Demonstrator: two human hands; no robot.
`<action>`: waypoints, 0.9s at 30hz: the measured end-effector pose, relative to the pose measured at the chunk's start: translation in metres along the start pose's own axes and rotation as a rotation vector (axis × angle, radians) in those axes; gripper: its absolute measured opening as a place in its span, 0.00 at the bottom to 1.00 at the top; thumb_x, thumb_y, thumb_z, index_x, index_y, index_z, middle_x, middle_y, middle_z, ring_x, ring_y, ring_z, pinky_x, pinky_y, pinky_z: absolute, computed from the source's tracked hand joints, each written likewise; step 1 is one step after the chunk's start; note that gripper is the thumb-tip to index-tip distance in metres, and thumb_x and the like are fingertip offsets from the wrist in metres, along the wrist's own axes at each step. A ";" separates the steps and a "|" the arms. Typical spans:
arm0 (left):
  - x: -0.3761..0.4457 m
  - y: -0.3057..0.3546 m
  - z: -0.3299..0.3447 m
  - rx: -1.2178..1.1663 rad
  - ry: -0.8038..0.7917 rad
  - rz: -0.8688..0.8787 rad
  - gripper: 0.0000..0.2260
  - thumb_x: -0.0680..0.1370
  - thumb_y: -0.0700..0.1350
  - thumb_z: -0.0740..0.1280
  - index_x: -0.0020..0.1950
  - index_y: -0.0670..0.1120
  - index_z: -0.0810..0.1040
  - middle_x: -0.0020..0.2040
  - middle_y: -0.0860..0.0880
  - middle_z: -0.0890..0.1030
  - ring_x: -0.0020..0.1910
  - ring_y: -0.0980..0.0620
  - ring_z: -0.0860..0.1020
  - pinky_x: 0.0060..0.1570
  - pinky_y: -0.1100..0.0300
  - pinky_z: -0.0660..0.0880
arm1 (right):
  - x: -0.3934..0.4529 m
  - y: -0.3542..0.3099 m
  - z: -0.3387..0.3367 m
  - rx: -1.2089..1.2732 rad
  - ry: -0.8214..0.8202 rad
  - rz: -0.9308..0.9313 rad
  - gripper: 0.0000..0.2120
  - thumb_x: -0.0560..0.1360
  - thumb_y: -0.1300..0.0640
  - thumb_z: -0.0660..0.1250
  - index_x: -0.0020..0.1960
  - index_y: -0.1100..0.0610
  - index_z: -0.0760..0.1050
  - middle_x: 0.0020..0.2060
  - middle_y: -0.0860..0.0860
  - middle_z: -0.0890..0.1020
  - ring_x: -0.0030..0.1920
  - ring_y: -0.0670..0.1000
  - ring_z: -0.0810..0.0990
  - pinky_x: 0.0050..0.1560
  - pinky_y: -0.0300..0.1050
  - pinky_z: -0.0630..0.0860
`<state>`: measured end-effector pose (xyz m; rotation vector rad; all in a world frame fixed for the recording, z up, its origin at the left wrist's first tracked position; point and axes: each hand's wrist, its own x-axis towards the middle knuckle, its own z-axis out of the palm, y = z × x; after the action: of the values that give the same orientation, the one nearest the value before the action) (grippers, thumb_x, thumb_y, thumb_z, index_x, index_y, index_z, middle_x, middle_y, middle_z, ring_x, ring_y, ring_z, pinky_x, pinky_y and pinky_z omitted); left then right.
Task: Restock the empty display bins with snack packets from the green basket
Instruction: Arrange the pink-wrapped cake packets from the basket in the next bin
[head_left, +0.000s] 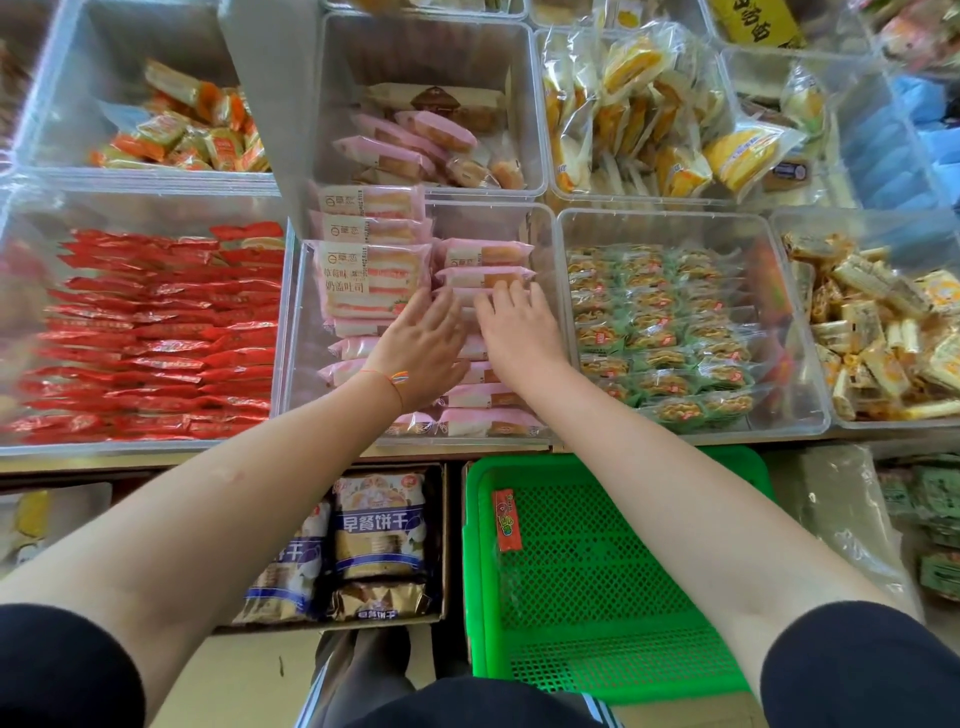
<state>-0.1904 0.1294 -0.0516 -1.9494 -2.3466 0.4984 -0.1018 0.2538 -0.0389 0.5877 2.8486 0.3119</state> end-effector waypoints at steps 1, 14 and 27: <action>0.001 -0.002 0.002 -0.009 0.002 0.034 0.29 0.83 0.58 0.43 0.78 0.42 0.62 0.79 0.40 0.57 0.79 0.41 0.51 0.77 0.42 0.44 | 0.005 0.004 0.002 -0.024 -0.024 -0.014 0.21 0.82 0.59 0.54 0.74 0.59 0.62 0.70 0.63 0.70 0.72 0.64 0.66 0.74 0.60 0.57; 0.014 -0.032 -0.007 0.087 0.250 -0.036 0.12 0.77 0.44 0.62 0.54 0.43 0.82 0.69 0.38 0.73 0.70 0.39 0.69 0.69 0.40 0.64 | 0.035 0.037 -0.019 -0.096 0.028 0.026 0.15 0.79 0.64 0.59 0.63 0.58 0.77 0.62 0.57 0.74 0.65 0.60 0.69 0.68 0.58 0.61; 0.016 -0.021 -0.008 -0.293 -0.032 -0.127 0.16 0.82 0.53 0.58 0.52 0.46 0.82 0.52 0.47 0.79 0.52 0.45 0.77 0.41 0.55 0.69 | 0.001 0.027 -0.021 -0.183 -0.213 -0.116 0.14 0.78 0.58 0.65 0.63 0.55 0.79 0.65 0.57 0.72 0.67 0.59 0.65 0.65 0.57 0.63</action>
<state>-0.2113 0.1435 -0.0411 -1.8919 -2.6720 0.1874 -0.0986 0.2747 -0.0123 0.3928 2.6009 0.4553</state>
